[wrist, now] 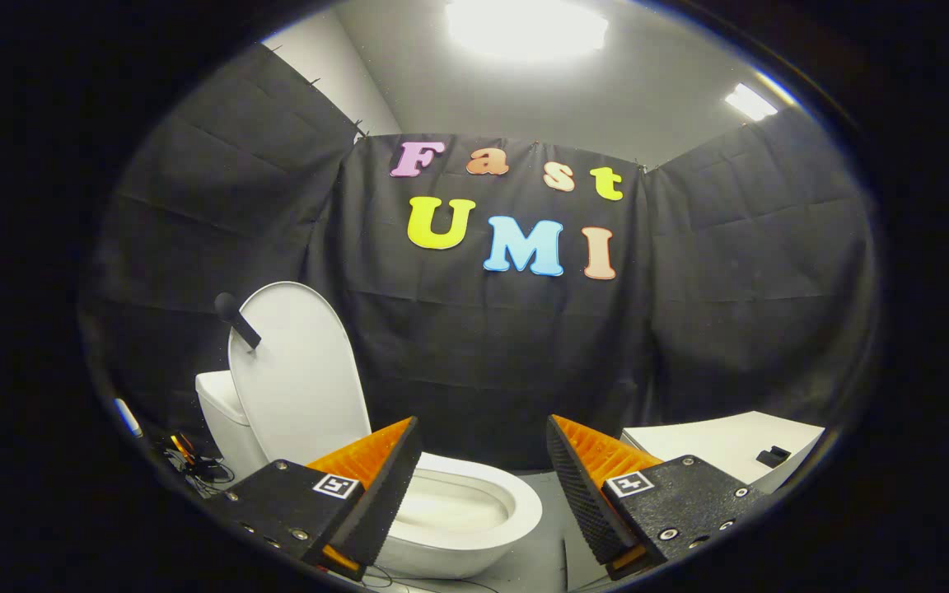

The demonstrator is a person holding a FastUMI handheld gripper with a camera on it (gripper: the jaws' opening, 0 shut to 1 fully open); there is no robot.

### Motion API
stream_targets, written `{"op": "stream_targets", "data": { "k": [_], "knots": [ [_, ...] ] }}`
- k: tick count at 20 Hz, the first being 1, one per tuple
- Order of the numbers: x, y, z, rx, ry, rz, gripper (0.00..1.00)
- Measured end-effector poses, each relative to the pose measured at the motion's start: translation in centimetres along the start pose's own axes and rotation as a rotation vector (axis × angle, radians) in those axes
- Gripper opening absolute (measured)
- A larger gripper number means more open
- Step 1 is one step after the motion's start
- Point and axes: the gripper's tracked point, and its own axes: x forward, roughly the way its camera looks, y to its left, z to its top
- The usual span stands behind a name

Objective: Open the toilet lid.

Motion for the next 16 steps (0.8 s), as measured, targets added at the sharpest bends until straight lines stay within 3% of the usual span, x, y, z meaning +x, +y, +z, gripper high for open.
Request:
{"op": "stream_targets", "data": {
  "k": [7, 16],
  "knots": [
    [0.8, -1.0, -2.0, 0.070, 0.036, -0.032, 0.93],
    [1.1, 0.6, -2.5, 0.087, 0.033, 0.002, 0.93]
  ]
}}
